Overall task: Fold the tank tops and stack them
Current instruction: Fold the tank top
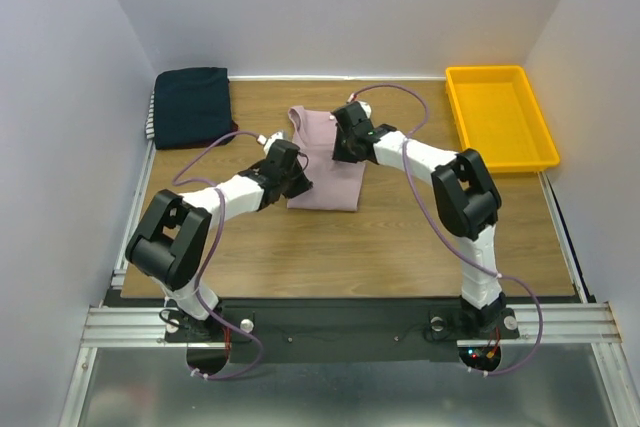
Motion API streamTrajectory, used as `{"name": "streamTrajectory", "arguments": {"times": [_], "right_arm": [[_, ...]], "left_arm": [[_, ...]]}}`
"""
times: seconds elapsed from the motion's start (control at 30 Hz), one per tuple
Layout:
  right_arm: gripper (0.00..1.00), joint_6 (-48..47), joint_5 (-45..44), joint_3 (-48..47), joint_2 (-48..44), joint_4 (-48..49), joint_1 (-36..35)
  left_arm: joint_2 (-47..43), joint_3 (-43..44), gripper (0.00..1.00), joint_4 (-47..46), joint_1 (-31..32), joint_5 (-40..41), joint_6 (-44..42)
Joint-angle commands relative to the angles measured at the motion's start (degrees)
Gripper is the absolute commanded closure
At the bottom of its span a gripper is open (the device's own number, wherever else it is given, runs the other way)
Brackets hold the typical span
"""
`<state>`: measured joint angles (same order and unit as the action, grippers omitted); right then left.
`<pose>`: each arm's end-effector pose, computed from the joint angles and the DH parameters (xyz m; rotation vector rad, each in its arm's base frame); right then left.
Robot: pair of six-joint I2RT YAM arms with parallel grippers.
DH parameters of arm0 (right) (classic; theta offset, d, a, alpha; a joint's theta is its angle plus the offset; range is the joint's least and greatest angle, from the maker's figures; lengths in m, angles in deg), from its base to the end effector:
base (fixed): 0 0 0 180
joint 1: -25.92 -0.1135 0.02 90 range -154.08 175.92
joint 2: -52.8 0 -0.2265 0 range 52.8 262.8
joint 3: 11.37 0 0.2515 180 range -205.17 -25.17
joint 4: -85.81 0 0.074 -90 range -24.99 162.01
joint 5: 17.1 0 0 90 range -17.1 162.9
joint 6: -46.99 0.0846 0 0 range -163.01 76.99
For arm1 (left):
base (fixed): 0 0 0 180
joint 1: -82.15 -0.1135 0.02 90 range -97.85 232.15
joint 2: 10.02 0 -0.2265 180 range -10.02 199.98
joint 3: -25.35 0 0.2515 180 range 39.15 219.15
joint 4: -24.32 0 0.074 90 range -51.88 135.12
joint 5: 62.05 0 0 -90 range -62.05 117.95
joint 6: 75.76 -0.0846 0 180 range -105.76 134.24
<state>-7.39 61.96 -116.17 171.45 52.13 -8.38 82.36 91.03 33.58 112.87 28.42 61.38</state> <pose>0.4046 0.2566 0.1362 0.1173 2.4064 0.3471 0.3291 -0.1948 0.1337 -0.3334 2.2770 -0.7301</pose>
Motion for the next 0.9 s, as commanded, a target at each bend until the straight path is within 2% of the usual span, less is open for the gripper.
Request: {"name": "streamTrajectory", "arguments": {"times": [0.0, 0.13, 0.3, 0.4, 0.53, 0.67, 0.8, 0.87], "right_arm": [[0.75, -0.72, 0.74, -6.28, 4.30, 1.60, 0.29], [0.78, 0.33, -0.04, -9.19, 8.96, 1.51, 0.90], [0.77, 0.42, 0.21, -9.19, 8.27, 1.51, 1.17], [0.71, -0.63, 0.39, -8.58, 5.28, 1.69, 1.17], [0.57, -2.74, -1.01, -7.09, -0.15, 1.60, 1.08], [0.55, -3.62, -1.28, -3.58, -6.23, 1.51, 0.82], [0.55, -3.27, -0.40, 4.23, -11.15, 1.51, -0.41], [0.56, -3.10, -0.05, 6.27, -11.86, 1.51, -1.02]], "left_arm": [[-0.80, -2.30, 0.93, -4.07, 1.27, 1.99, 2.70], [0.52, -5.64, 0.94, -6.10, 1.80, 1.46, 4.54], [0.08, -7.58, 0.94, -6.01, 1.89, 2.69, 6.12], [-0.09, -8.02, 0.93, -5.75, 1.89, 2.78, 6.92], [-2.72, -6.89, 0.93, -5.49, 2.33, 2.51, 5.87], [-7.56, -2.84, 0.83, -0.05, 2.85, 6.73, 2.70], [-10.47, -0.46, 0.72, 6.36, 2.24, 15.06, 0.33], [-9.15, 1.03, 0.71, 6.29, 1.02, 14.22, -1.33]]}}
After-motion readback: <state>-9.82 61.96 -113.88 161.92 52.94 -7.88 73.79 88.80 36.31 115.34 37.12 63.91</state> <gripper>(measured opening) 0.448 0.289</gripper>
